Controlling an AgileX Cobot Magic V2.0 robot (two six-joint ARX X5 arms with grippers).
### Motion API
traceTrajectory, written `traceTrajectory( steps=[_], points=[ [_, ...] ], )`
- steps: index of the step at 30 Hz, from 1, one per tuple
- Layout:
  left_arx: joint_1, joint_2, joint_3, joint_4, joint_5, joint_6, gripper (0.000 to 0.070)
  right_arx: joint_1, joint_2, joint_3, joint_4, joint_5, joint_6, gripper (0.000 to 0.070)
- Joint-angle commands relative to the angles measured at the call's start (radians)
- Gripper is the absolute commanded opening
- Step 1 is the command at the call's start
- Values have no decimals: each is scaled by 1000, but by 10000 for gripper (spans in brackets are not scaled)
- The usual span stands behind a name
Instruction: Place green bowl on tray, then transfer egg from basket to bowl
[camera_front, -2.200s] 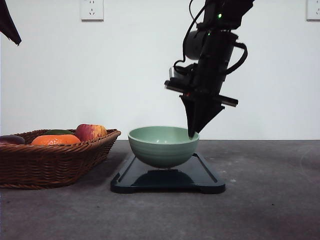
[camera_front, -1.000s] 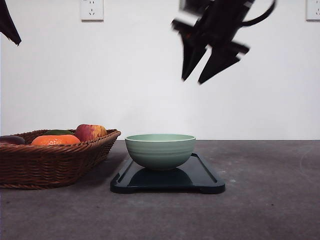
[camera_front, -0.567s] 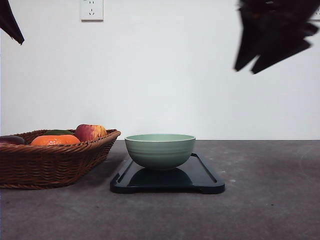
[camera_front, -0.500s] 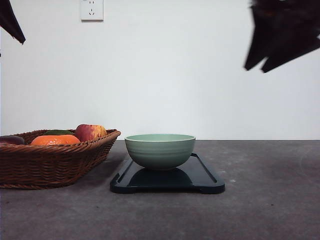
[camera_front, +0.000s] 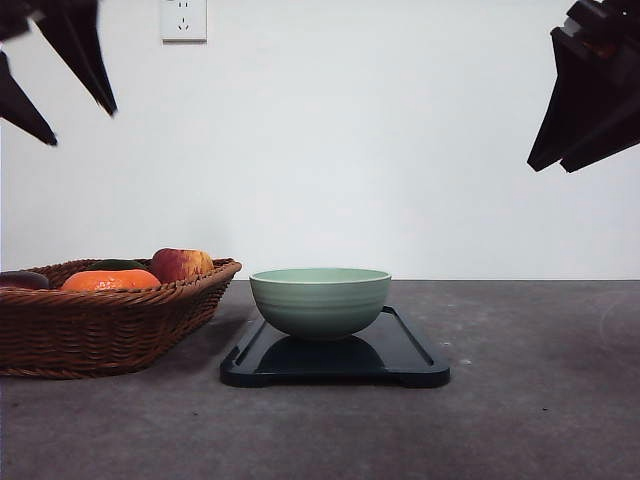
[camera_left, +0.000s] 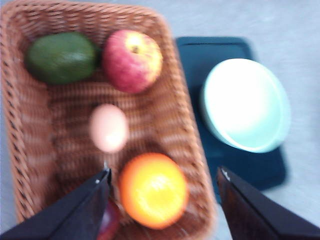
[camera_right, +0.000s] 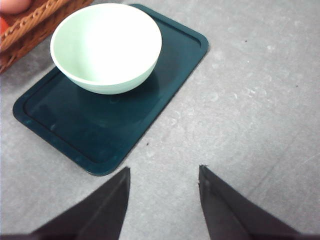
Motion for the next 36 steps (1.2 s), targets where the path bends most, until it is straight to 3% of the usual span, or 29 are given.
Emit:
traceTrajectory(
  steps=[1, 9, 15, 23, 36],
  points=[
    [-14, 65, 51, -4, -39, 18, 427, 3, 7, 5, 9, 0, -10, 266],
    [-55, 291, 159, -8, -163, 47, 429, 3, 7, 5, 11, 0, -10, 266],
    [-66, 398, 182, 1, -219, 145, 430, 3, 7, 5, 12, 0, -10, 266],
    [-66, 473, 182, 56, -227, 193, 431, 3, 7, 5, 16, 0, -2, 266],
    [-76, 516, 182, 59, -227, 199, 432, 3, 7, 5, 39, 0, -2, 266]
  ],
)
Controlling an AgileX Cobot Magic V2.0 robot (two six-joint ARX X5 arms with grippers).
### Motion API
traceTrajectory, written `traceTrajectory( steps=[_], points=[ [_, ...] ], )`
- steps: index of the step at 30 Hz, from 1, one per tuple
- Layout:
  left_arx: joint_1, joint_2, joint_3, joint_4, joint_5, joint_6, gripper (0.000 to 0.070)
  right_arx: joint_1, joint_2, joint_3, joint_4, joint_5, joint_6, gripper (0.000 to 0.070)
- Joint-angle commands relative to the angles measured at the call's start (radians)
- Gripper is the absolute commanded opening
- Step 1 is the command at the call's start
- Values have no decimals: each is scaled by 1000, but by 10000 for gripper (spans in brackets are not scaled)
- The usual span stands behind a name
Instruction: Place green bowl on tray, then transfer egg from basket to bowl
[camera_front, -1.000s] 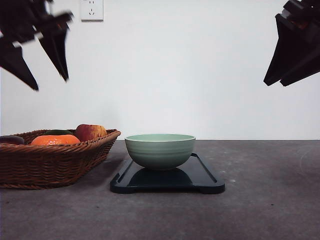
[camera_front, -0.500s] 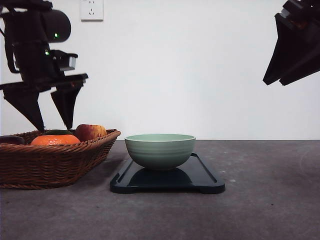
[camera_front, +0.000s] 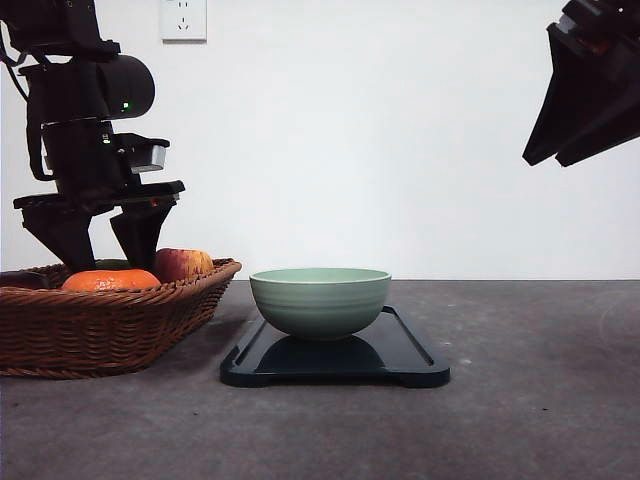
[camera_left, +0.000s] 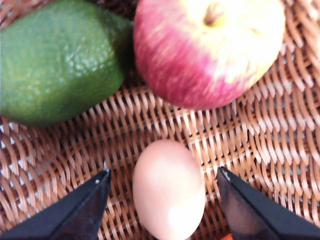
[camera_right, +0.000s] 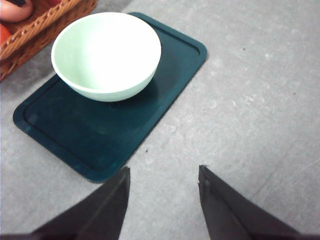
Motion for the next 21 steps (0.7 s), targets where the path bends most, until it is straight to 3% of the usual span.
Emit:
traceTrajectory(
  steps=[1, 21],
  points=[
    [-5, 22, 23, 6, -2, 8, 432, 3, 7, 5, 15, 0, -2, 266],
    [-6, 84, 23, 0, -2, 7, 431, 3, 7, 5, 18, 1, -2, 266]
  ],
)
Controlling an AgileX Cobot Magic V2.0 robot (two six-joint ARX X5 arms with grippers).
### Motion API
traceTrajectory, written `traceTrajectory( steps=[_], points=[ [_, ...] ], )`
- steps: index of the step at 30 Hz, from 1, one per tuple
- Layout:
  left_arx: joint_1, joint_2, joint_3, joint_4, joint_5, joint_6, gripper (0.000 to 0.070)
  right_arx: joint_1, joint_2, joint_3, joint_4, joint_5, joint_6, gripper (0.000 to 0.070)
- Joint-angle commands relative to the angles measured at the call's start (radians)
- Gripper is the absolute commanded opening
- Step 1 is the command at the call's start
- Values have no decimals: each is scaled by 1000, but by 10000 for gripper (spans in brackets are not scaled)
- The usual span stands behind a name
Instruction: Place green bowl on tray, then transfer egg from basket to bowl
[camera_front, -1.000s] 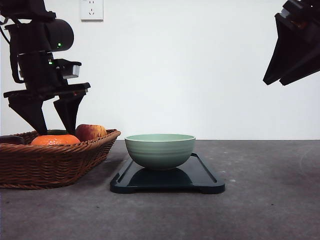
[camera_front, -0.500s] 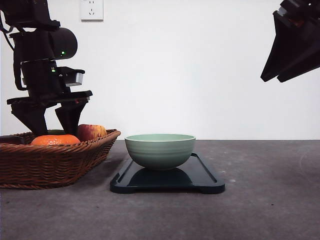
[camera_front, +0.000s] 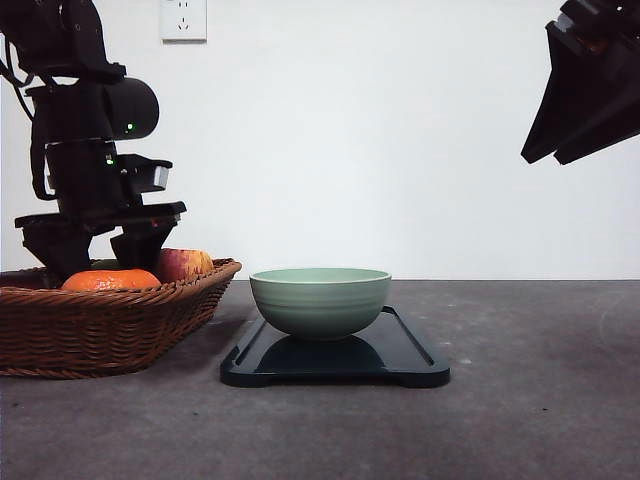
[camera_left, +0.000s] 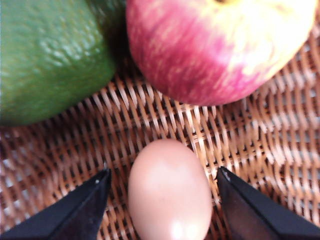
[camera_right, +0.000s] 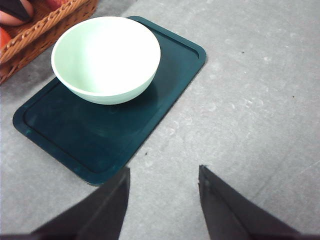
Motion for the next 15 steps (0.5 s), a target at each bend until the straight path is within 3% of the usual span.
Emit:
traceTrajectory(
  steps=[1, 7, 12, 15],
  points=[
    [-4, 29, 23, 4, -2, 7, 431, 3, 7, 5, 11, 1, -2, 266],
    [-4, 29, 23, 12, -2, 6, 415, 3, 7, 5, 11, 1, -2, 266],
    [-4, 29, 23, 14, -2, 0, 189, 3, 7, 5, 11, 1, -3, 266],
    [-4, 29, 24, 14, -2, -1, 141, 3, 7, 5, 11, 1, -3, 266]
  ],
)
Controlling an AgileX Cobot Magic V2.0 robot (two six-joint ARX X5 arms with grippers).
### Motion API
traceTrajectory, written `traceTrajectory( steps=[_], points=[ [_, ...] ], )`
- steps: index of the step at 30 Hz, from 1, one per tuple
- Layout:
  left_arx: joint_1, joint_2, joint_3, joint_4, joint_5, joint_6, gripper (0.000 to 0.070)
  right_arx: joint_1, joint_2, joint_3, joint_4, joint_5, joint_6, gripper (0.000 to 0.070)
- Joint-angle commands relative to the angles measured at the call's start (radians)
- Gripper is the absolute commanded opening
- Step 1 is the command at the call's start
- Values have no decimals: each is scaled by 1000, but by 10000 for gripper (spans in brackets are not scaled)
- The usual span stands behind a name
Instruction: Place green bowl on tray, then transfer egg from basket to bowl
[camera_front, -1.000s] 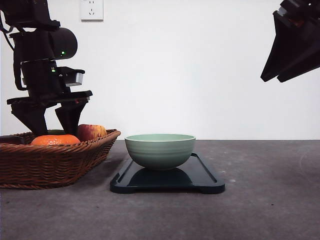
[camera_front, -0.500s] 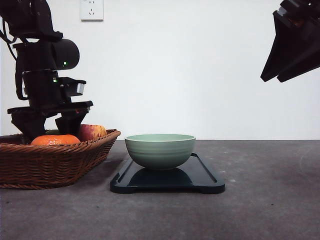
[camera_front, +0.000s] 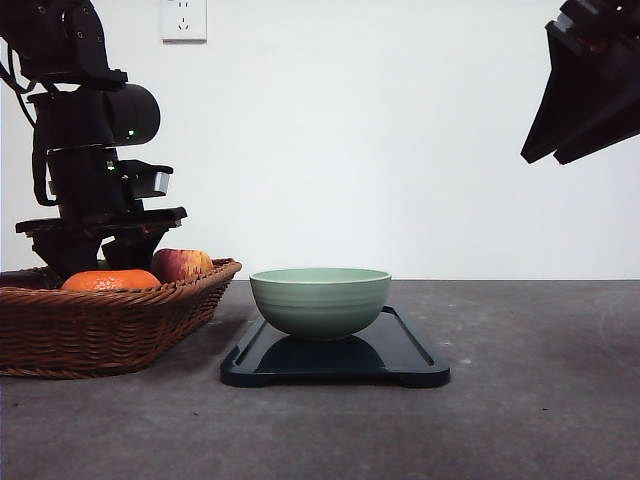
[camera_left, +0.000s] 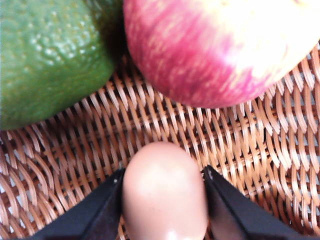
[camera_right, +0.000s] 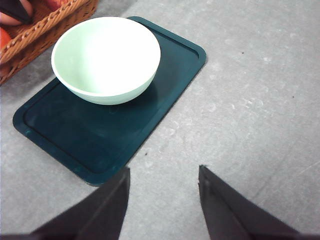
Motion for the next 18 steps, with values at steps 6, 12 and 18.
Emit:
traceTrajectory(
  steps=[6, 12, 18],
  points=[
    [-2, 24, 58, -46, -2, 0, 144, 3, 7, 5, 10, 1, -2, 266],
    [3, 20, 171, -175, -2, 0, 146, 3, 7, 5, 9, 1, -2, 266],
    [-3, 5, 305, -296, 3, 0, 146, 3, 7, 5, 3, 1, -3, 266]
  ],
)
